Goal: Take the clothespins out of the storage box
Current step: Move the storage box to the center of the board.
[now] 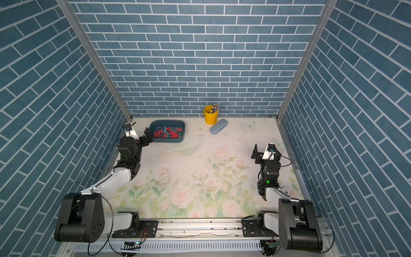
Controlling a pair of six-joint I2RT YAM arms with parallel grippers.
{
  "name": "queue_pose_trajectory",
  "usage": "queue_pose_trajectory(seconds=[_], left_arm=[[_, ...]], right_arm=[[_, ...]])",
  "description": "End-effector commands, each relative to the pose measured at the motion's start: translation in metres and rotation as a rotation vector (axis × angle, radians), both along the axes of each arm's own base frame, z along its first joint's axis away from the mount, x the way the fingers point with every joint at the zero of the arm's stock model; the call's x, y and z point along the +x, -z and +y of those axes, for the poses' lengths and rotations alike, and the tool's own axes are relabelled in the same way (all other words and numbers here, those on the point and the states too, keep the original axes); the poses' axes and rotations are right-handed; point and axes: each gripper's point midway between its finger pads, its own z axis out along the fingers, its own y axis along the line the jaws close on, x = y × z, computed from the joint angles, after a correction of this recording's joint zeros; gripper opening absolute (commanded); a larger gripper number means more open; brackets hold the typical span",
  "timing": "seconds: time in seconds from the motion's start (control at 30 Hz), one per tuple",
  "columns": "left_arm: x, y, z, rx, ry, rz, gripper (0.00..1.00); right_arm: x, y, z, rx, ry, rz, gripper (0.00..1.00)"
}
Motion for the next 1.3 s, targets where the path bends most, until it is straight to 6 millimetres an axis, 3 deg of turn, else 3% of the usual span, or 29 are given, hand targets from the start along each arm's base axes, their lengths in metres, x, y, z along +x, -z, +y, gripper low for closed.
queue_pose_trajectory(seconds=[0.0,0.27,0.4,0.67,0.87,1.0,1.27], left_arm=[[-0.010,0.021,0.010,-0.175,-0.088,0.180,0.99],[0.003,0.018,-0.008,-0.211,-0.007,0.298,1.00],[0.015,0.024,-0.012,-0.193,0.014,0.353,0.99],[0.055,0.059,-0.004,-0.115,-0.029,0.495,1.00],[0.089,0.085,0.000,-0.037,-0.041,0.582,0.96],[0.109,0.104,0.003,0.011,-0.042,0.640,0.90],[0.141,0.157,0.031,0.003,-0.068,0.749,0.70]], right_arm=[[0.003,0.012,-0.011,0.248,0.088,0.148,0.99],[0.003,-0.044,0.034,0.403,-0.182,0.044,0.99],[0.007,-0.050,0.053,0.440,-0.252,0.088,0.99],[0.019,-0.059,0.121,0.350,-0.384,0.197,0.99],[0.027,-0.066,0.159,0.309,-0.463,0.231,0.99],[0.031,-0.067,0.178,0.278,-0.502,0.249,0.99],[0.030,-0.068,0.208,0.258,-0.585,0.275,0.99]])
